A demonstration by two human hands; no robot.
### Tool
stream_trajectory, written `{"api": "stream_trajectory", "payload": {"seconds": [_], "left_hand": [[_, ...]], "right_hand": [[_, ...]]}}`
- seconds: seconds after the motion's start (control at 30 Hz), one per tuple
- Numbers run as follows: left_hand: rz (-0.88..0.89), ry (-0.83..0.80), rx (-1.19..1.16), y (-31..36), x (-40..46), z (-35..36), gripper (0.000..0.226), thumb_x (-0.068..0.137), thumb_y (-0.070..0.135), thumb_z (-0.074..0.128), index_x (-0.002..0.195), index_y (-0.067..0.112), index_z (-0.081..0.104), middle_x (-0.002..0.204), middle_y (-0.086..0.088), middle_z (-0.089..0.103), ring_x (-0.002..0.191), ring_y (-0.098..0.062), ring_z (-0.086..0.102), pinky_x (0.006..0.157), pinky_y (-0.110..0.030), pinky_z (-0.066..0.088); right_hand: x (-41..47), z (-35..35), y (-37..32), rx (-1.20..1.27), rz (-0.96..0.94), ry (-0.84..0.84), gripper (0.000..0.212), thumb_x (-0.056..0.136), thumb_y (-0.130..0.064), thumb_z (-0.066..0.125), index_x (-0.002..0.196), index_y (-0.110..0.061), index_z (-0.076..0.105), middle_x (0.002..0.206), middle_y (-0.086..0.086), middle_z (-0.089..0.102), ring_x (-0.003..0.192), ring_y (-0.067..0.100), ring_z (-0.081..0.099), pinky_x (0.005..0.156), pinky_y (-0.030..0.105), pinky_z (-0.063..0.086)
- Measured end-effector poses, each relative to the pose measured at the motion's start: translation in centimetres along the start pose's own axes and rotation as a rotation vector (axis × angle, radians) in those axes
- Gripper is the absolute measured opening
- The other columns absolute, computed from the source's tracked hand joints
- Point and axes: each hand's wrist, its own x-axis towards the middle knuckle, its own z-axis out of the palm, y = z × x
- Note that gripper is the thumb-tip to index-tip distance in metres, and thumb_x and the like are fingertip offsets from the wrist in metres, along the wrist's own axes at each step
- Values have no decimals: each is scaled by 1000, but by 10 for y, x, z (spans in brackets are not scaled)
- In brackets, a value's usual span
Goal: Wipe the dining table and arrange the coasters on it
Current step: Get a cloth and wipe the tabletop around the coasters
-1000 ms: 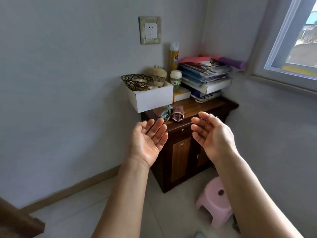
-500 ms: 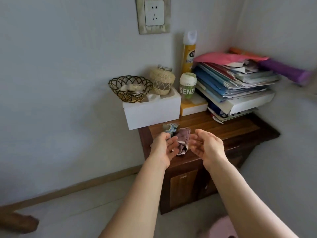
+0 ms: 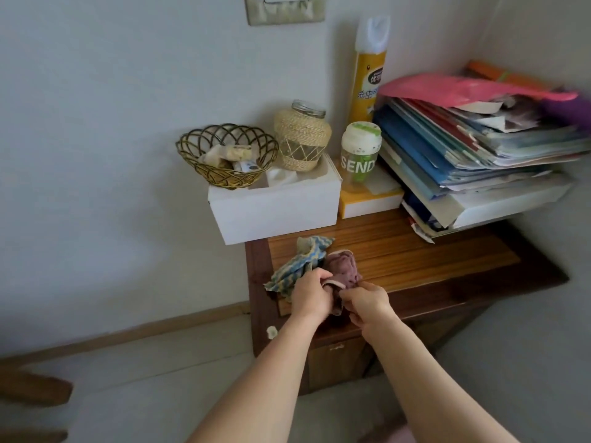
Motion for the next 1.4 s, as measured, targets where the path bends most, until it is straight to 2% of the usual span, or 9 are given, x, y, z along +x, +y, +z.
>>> {"api": "stream_trajectory", "payload": {"seconds": [0.23, 0.37, 0.5, 0.77, 0.83, 0.93, 1.07, 1.23, 1.4], "left_hand": [[-76, -19, -587, 15, -11, -49, 25, 90, 30, 67, 108, 14, 69, 94, 3, 70, 86, -8, 63, 66, -20, 47], [-81, -76, -838, 1, -28, -98, 9, 69, 20, 74, 78, 22, 74, 89, -6, 73, 96, -27, 66, 90, -40, 48], [-60, -38, -978, -22, -59, -146, 13, 83, 2, 62, 86, 13, 69, 89, -14, 67, 88, -27, 63, 81, -36, 46], [31, 257, -871, -101, -154, -257, 12, 89, 17, 67, 100, 13, 71, 94, -6, 73, 88, -20, 67, 79, -29, 51], [39, 237, -761, -121, -185, -278, 25, 84, 29, 73, 105, 16, 72, 99, -6, 75, 90, -22, 69, 81, -33, 54], [-30, 287, -680, -151, -234, -306, 26, 82, 42, 73, 99, 22, 74, 89, -10, 75, 71, -26, 69, 64, -35, 55], [-38, 534, -806, -186, -286, -344, 21, 91, 34, 65, 92, 16, 76, 95, -6, 76, 94, -20, 72, 92, -38, 54], [-20, 602, -935, -223, -347, -384, 8, 89, 14, 66, 97, 15, 68, 93, -5, 72, 92, -17, 68, 85, -28, 51], [-47, 534, -829, -255, -405, -410, 13, 88, 26, 66, 92, 17, 75, 95, -9, 76, 97, -22, 71, 94, -37, 51]], "right_hand": [[-25, 6, -21, 40, -246, 102, 22, 99, -15, 51, 84, -21, 65, 90, 5, 68, 82, 16, 63, 66, 27, 48], [-56, 23, -38, 43, -358, 74, 23, 101, -22, 44, 85, -19, 61, 90, 5, 66, 90, 22, 61, 83, 39, 51], [-94, 56, -45, -4, -506, -13, 24, 99, -19, 47, 89, -4, 64, 90, 13, 68, 90, 27, 64, 86, 43, 53], [-189, 153, -12, -198, -674, -321, 34, 98, -22, 49, 95, 11, 59, 96, 37, 60, 74, 28, 56, 72, 39, 50], [-213, 178, 0, -235, -689, -392, 33, 96, -24, 52, 88, 6, 62, 96, 35, 63, 81, 42, 63, 82, 52, 54], [-251, 218, 23, -317, -719, -517, 28, 93, -23, 57, 80, 1, 66, 76, 18, 66, 73, 28, 61, 77, 47, 54], [-305, 270, 63, -387, -735, -738, 21, 91, -19, 62, 76, -5, 65, 68, 5, 61, 66, 17, 55, 65, 33, 46], [-366, 319, 102, -364, -806, -864, 9, 86, -15, 70, 78, -13, 66, 72, 1, 68, 69, 13, 62, 70, 34, 52], [-415, 351, 128, -265, -819, -991, 8, 88, -8, 66, 81, -7, 64, 61, 0, 63, 49, 9, 54, 45, 23, 41]]}}
